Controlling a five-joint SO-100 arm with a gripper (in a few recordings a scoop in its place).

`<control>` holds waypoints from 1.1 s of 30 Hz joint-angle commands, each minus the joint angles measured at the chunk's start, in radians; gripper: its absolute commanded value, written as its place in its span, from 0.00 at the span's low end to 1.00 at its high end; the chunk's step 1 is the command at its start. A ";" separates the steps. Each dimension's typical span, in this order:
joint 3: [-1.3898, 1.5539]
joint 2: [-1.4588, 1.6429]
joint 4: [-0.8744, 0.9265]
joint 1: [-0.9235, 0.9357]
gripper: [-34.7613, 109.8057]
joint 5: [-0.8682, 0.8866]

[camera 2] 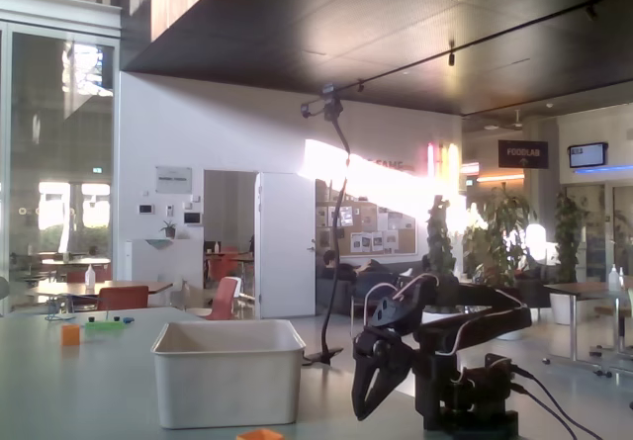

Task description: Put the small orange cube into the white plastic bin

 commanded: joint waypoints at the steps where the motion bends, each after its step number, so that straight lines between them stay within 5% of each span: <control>1: -0.023 -0.003 -0.009 0.000 0.22 0.000; 19: -0.071 0.011 -0.011 0.015 0.33 -0.135; 27: -0.383 -0.051 0.009 0.009 0.33 -0.135; 33: -0.680 -0.459 0.063 0.005 0.37 -0.129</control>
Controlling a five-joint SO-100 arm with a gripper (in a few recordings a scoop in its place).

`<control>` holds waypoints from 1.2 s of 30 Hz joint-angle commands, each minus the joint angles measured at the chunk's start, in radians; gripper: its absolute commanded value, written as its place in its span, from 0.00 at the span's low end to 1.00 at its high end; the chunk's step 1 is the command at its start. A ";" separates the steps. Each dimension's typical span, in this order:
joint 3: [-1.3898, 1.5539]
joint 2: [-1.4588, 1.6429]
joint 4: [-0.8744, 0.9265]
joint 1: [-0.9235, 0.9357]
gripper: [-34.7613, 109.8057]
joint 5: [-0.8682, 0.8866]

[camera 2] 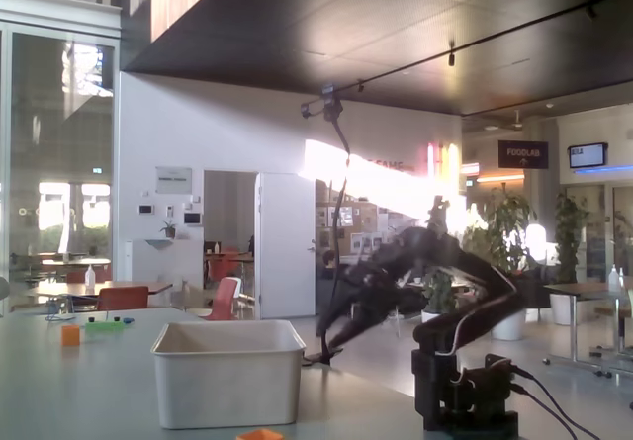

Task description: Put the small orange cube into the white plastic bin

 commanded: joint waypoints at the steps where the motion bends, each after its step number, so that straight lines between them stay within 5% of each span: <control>1: -0.173 -0.229 0.025 -0.008 0.39 0.003; 6: -0.374 -0.451 0.098 -0.009 0.45 -0.002; 36: -0.874 -1.405 0.052 -0.011 0.46 0.008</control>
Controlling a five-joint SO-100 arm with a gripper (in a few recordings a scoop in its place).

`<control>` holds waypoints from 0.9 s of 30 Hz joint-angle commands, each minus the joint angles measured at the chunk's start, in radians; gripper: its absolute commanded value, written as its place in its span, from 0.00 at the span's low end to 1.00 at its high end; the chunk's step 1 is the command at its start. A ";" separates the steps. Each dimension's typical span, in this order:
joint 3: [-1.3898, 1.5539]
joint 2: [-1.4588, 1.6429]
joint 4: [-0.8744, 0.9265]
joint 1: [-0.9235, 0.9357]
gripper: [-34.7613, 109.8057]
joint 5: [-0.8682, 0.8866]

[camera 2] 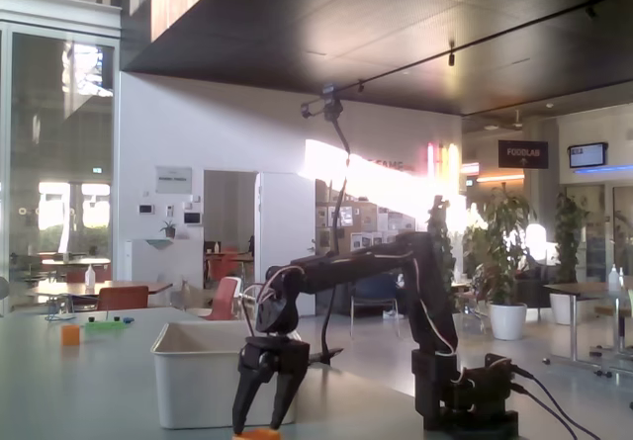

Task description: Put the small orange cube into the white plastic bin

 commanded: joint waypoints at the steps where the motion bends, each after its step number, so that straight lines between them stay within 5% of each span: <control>1: -0.057 -0.008 0.002 -0.005 0.46 0.008; 10: -0.057 0.015 0.003 0.012 0.45 0.026; 16: -0.066 0.138 0.003 0.005 0.45 0.193; 27: -0.066 0.163 0.097 -0.035 0.52 0.141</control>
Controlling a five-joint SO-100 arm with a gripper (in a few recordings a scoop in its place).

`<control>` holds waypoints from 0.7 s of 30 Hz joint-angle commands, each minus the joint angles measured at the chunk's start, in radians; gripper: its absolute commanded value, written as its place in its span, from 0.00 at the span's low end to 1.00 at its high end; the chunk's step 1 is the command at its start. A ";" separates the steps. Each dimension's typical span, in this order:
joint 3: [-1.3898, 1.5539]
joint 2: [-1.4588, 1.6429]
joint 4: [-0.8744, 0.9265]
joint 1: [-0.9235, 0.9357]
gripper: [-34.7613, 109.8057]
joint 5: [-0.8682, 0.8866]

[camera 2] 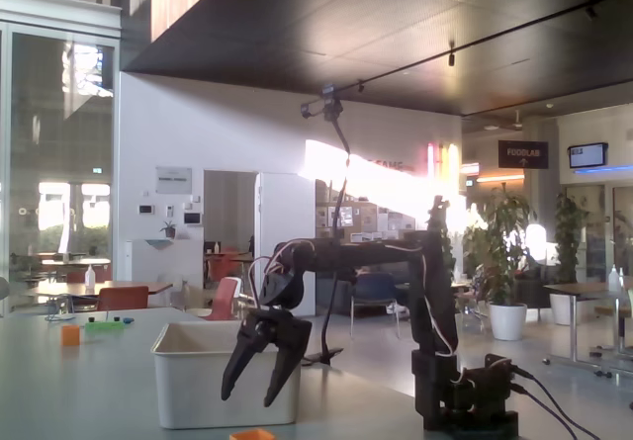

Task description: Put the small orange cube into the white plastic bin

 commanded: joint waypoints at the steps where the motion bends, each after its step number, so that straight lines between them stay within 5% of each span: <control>1: -0.038 0.035 0.060 -0.044 0.53 -0.038; 21: -0.127 -0.181 0.072 -0.101 0.56 -0.054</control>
